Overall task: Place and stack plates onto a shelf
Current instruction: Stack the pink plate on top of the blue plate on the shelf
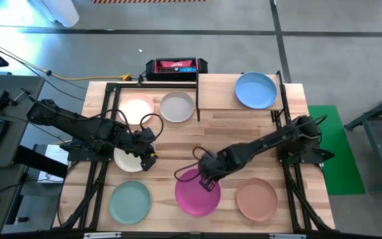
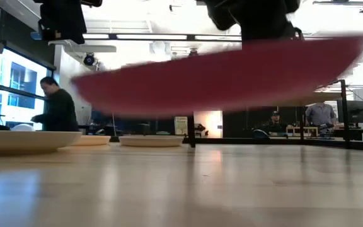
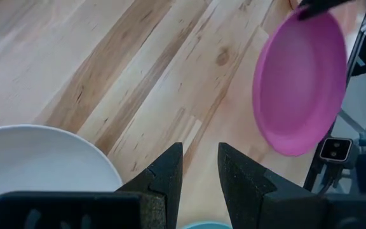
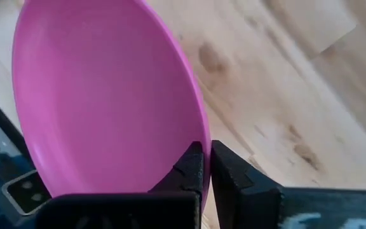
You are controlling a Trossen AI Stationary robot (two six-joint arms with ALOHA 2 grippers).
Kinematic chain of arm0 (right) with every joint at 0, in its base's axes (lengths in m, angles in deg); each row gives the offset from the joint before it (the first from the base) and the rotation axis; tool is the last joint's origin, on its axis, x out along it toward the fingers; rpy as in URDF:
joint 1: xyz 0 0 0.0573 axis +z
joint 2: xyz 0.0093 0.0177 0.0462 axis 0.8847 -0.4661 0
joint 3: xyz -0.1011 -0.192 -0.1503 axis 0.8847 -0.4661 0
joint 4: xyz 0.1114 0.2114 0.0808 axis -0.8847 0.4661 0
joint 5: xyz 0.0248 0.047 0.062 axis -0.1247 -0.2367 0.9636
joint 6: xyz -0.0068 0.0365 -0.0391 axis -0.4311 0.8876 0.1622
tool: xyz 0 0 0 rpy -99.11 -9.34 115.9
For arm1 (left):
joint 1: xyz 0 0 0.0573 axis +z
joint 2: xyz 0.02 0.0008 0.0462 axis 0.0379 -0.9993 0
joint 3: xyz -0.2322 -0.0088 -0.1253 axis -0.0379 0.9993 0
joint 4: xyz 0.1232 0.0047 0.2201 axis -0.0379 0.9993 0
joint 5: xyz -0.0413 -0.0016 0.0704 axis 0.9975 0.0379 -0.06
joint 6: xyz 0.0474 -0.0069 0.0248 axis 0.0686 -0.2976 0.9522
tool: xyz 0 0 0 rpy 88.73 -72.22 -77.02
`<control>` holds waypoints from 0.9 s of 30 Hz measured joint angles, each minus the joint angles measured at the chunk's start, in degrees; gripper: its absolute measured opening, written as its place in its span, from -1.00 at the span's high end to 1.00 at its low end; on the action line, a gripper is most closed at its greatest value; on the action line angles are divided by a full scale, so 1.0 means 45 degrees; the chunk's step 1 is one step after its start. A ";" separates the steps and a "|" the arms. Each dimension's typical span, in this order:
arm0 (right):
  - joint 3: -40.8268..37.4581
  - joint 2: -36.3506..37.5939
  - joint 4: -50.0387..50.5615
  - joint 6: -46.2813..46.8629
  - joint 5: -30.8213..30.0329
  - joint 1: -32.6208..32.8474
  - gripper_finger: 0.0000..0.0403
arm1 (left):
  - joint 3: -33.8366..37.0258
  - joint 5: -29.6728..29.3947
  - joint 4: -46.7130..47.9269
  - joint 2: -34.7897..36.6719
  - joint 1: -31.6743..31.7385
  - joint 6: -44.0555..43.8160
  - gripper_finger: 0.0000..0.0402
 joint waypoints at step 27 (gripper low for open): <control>0.0000 0.6492 0.3617 0.0250 -0.1834 -0.5286 1.00 | 0.0000 -0.0046 0.0007 0.0000 0.1703 0.4813 0.55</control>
